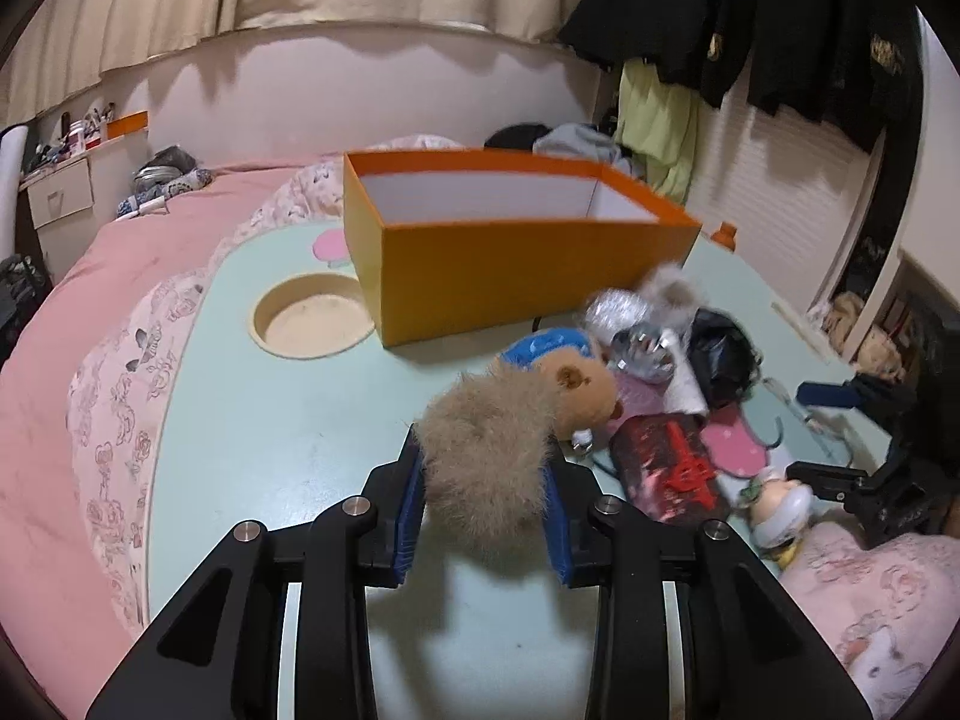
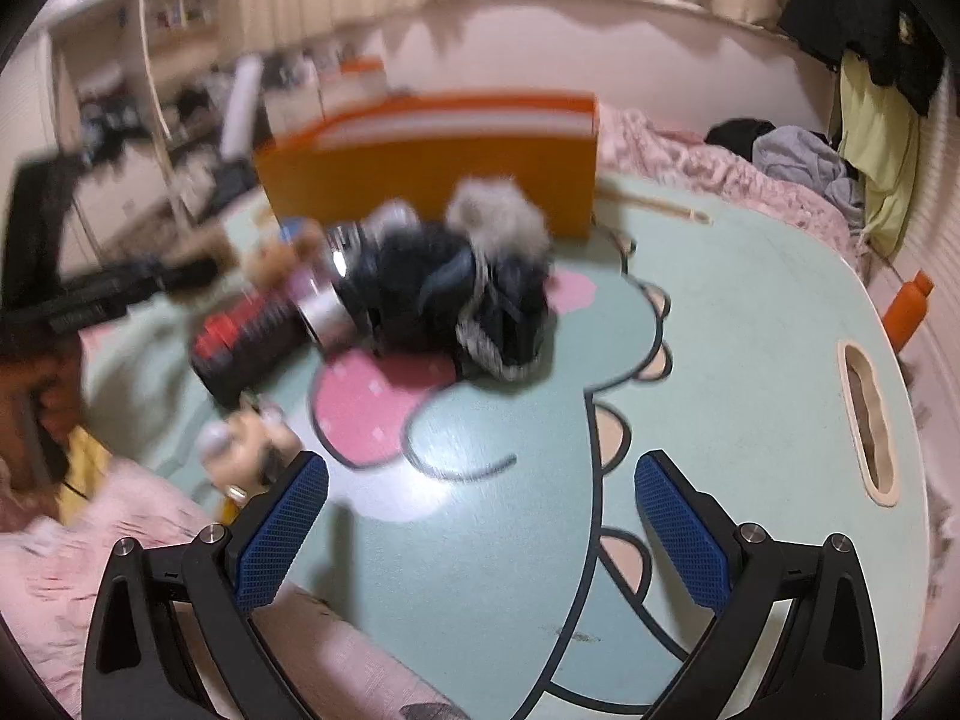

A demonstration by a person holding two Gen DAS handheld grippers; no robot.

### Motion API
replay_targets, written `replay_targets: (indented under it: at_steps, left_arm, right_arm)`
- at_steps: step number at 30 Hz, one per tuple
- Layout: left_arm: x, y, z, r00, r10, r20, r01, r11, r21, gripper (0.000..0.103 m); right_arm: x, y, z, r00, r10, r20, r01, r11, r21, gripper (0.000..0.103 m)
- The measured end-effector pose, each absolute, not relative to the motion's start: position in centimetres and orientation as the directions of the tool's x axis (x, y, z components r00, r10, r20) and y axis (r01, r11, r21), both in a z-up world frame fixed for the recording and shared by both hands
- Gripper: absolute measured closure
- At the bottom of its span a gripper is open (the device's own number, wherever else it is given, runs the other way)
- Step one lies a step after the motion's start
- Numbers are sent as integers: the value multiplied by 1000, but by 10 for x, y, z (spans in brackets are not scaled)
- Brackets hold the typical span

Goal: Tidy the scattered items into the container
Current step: 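Grasp the brown fluffy bear keychain with the left gripper, then carry the fluffy bear toward the box with the left gripper while the right gripper grasps the white figurine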

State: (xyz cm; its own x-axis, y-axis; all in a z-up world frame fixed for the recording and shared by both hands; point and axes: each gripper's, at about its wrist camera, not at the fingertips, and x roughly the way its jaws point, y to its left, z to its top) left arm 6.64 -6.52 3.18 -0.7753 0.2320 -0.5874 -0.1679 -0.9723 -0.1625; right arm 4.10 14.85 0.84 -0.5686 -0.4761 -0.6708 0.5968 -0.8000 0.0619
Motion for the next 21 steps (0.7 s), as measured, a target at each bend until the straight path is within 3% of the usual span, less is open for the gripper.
replay_targets:
  at_steps: [2,5,9,12,13,15,21]
  left_arm:
    - [72,-69,38,-796,228,-561,-157,-972,-174,68]
    - [77,-70,46,-811,227,-539,-153,-972,-180,68]
    - [81,-68,54,-825,237,-514,-164,-969,-185,68]
    - [80,-63,56,-826,252,-503,-180,-965,-189,68]
    - [80,-62,57,-826,256,-503,-183,-965,-190,68]
    - [78,-58,57,-824,261,-503,-189,-963,-190,68]
    - [69,-51,58,-818,286,-499,-206,-956,-209,68]
  right_arm:
    - [48,155,23,-575,-554,-602,632,-768,104,0]
    - [57,145,33,-509,-643,-572,725,-678,117,3]
    - [65,105,29,-424,-628,-653,820,-572,17,22]
    - [58,83,17,-345,-589,-731,855,-518,13,29]
    - [52,79,14,-317,-581,-749,856,-515,38,33]
    - [46,80,12,-299,-590,-750,852,-520,70,62]
    - [32,92,14,-298,-625,-721,825,-548,134,61]
